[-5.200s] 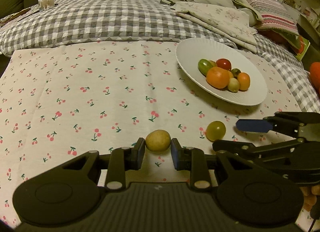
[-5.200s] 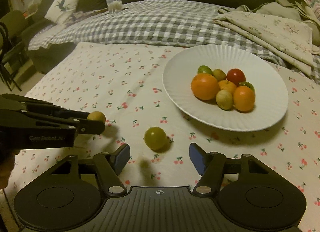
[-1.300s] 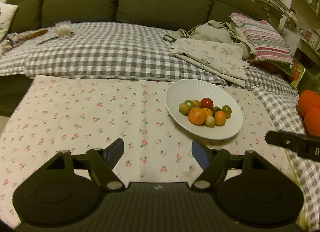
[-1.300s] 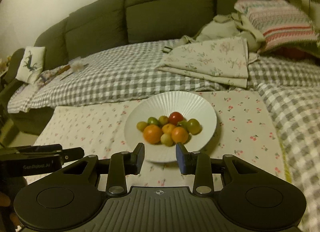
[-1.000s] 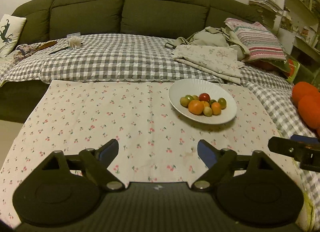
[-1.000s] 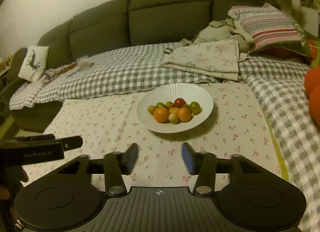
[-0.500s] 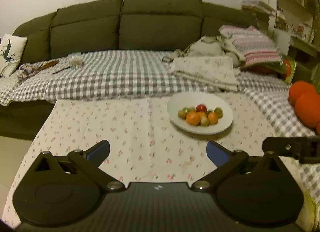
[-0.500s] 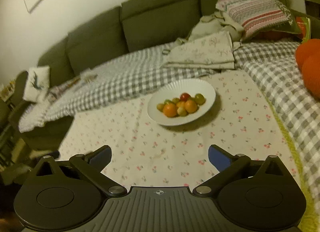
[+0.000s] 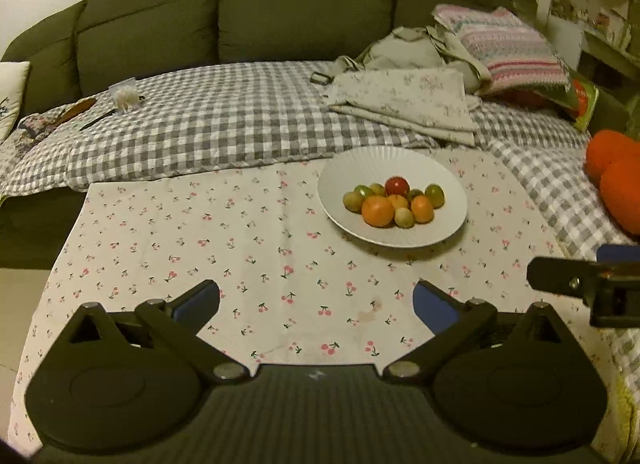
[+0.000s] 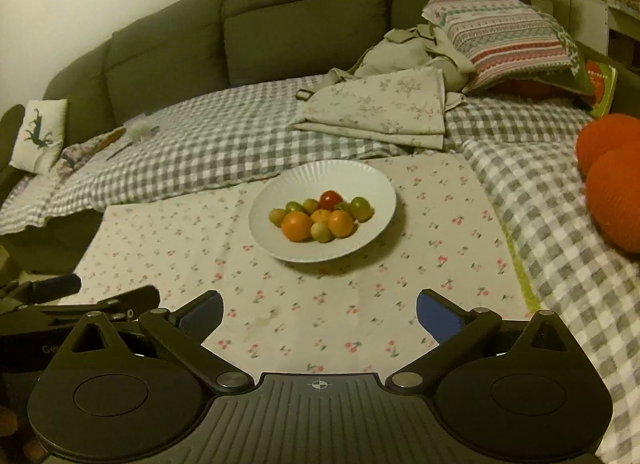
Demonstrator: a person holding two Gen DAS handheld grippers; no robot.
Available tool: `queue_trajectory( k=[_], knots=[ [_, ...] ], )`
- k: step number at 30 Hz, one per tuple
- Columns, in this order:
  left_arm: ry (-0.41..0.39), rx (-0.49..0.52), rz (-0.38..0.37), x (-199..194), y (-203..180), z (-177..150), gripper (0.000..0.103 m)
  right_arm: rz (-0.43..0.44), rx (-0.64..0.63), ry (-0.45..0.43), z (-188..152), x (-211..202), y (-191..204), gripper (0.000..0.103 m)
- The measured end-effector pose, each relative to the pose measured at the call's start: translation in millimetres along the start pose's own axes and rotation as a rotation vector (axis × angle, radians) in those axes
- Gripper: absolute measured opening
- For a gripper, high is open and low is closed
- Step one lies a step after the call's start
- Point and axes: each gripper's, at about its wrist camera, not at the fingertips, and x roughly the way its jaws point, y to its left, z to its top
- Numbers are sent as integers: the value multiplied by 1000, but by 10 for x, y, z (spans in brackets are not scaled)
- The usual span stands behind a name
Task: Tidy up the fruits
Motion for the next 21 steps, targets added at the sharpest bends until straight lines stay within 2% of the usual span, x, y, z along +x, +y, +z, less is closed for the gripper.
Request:
queue_trajectory(
  k=[7, 11, 14, 21],
  knots=[
    [11, -41, 9, 117, 41, -107, 102, 2, -3, 29, 33, 153, -62, 103],
    [-19, 9, 37, 82, -37, -169, 102, -27, -77, -26, -11, 59, 9, 103],
    [-15, 5, 45, 99, -23, -185, 102, -63, -93, -55, -51, 22, 10, 103],
    [-29, -8, 47, 100, 6, -164, 102, -40, -65, -34, -117, 8, -31, 103]
  ],
)
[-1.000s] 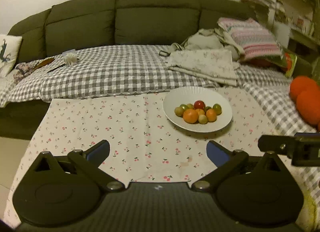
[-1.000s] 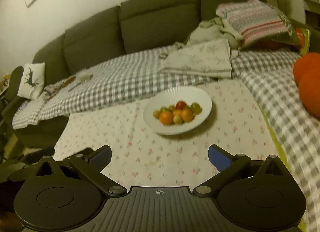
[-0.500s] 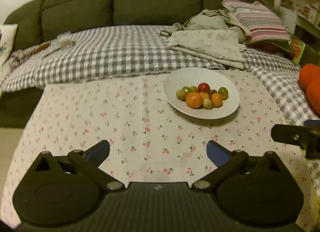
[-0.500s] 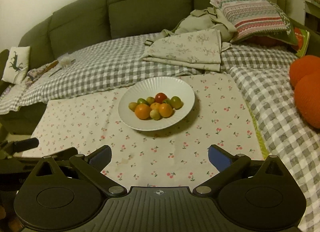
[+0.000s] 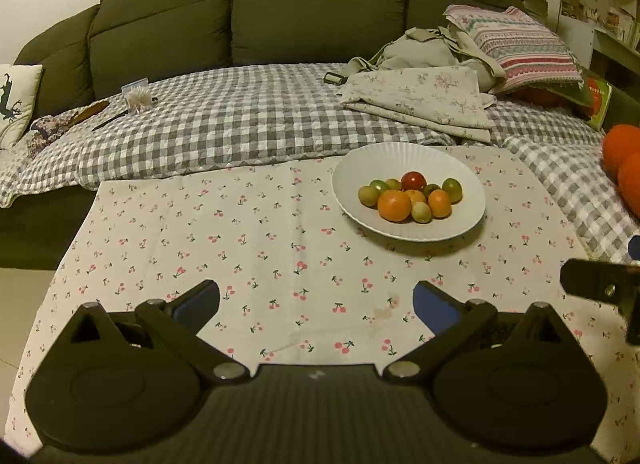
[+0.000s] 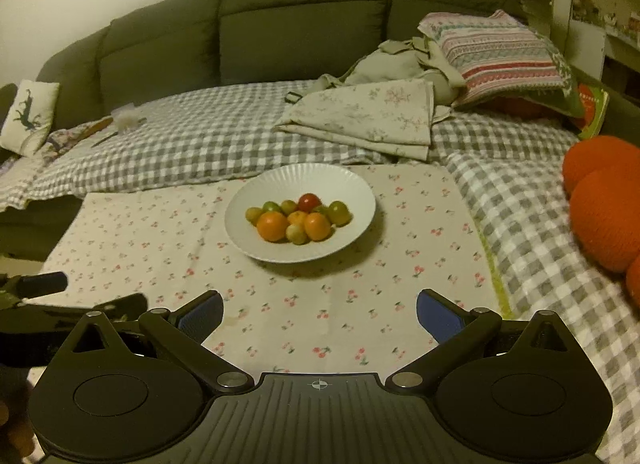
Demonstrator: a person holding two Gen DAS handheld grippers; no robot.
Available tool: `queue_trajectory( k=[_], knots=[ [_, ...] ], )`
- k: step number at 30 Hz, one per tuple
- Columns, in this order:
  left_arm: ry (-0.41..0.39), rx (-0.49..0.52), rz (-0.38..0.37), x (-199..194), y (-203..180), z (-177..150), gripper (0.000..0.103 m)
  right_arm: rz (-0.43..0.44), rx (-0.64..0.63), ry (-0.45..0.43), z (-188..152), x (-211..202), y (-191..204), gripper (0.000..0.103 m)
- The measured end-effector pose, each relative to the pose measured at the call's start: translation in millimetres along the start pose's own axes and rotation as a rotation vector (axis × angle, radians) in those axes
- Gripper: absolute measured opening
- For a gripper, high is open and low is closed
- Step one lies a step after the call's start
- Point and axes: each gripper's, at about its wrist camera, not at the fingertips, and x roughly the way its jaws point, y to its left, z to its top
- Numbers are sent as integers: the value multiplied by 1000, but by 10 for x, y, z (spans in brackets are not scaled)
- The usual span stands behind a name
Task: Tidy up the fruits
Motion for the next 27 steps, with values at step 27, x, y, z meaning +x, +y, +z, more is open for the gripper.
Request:
queue_trajectory(
  k=[27],
  knots=[
    [-11, 6, -44, -29, -1, -13, 102, 11, 1, -1, -45, -1, 112, 103]
  ],
)
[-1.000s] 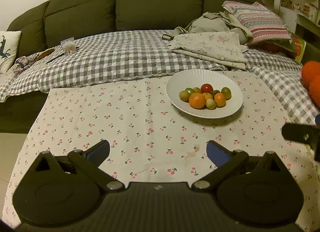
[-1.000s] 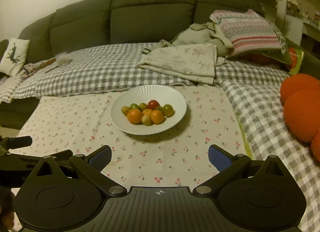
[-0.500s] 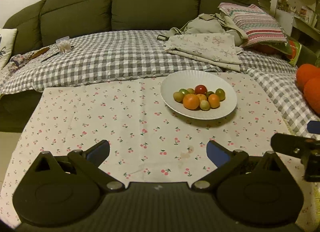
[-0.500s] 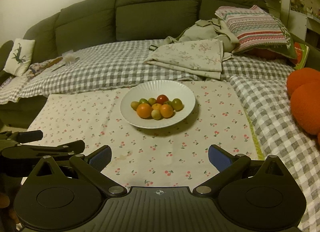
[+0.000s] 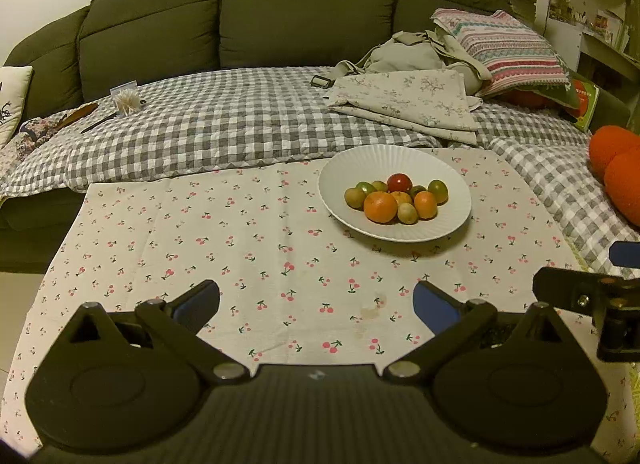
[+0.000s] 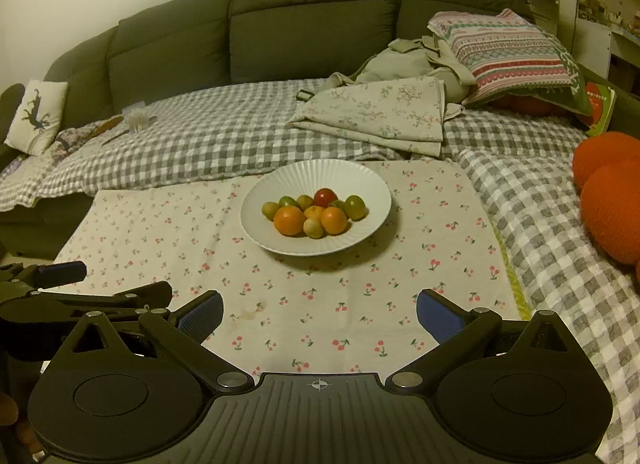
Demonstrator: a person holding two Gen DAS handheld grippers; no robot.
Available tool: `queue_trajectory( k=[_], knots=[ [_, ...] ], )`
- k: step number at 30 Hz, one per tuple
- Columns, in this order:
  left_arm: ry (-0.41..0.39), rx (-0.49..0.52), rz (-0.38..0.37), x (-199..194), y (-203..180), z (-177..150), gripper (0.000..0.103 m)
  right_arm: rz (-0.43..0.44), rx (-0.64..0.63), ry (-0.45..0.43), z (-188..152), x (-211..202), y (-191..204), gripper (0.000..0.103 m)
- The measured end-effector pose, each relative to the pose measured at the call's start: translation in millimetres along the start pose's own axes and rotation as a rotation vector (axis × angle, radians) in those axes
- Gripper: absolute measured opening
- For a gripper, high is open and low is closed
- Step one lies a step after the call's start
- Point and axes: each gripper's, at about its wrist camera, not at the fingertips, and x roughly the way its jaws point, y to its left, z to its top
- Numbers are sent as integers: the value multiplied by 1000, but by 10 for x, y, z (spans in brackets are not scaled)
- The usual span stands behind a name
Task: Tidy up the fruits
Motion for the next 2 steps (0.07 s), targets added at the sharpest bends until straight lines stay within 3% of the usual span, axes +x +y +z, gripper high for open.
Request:
queue_trajectory(
  k=[2],
  knots=[
    [-1, 1, 1, 1, -7, 1, 102, -1, 0, 0, -2, -3, -2, 103]
  ],
)
